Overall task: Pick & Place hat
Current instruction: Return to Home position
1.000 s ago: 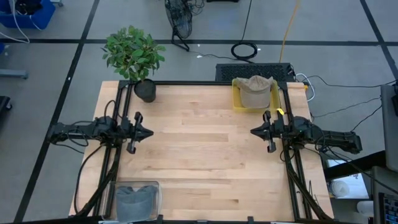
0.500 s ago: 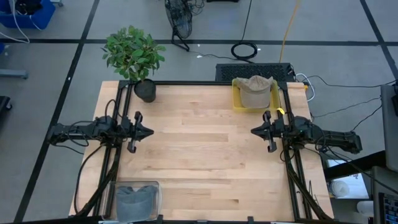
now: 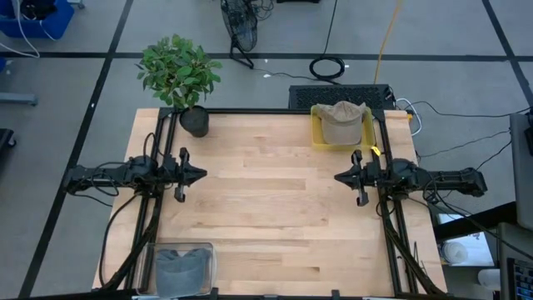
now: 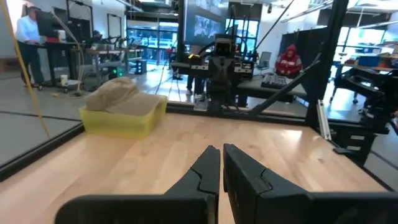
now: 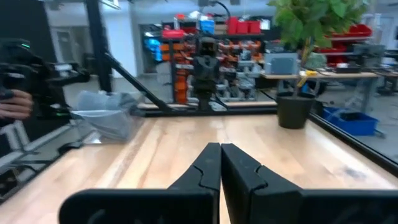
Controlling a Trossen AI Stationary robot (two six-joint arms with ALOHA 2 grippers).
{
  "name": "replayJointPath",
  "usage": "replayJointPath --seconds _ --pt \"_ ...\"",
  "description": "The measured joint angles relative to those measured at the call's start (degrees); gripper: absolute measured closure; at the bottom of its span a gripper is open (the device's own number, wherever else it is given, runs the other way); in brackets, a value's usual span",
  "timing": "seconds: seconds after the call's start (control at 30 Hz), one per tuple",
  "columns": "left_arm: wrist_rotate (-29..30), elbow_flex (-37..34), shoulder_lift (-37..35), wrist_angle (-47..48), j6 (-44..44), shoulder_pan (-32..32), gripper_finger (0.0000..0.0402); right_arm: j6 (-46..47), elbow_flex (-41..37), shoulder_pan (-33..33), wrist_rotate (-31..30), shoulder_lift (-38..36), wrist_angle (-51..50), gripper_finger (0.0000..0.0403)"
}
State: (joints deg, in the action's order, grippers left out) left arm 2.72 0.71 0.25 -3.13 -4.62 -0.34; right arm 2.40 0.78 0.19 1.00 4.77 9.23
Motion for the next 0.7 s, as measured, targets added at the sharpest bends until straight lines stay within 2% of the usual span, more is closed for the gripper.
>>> replayJointPath --seconds 0.1,0.43,0.6,0.7 --pt "0.2 0.0 0.0 0.0 0.2 0.0 0.0378 -0.5 0.0 0.3 -2.6 1.5 0.1 0.0403" --pt "0.3 0.0 0.0 0.1 0.9 0.0 0.0378 -1.8 0.0 0.3 -2.8 3.1 1.4 0.0403" --pt "0.3 0.0 0.0 0.0 0.9 0.0 0.0378 -2.1 0.0 0.3 -3.1 1.3 0.3 0.0403" --pt "0.3 0.0 0.0 0.3 0.8 0.0 0.0378 -2.7 0.0 0.3 -5.5 -1.0 -2.0 0.0403"
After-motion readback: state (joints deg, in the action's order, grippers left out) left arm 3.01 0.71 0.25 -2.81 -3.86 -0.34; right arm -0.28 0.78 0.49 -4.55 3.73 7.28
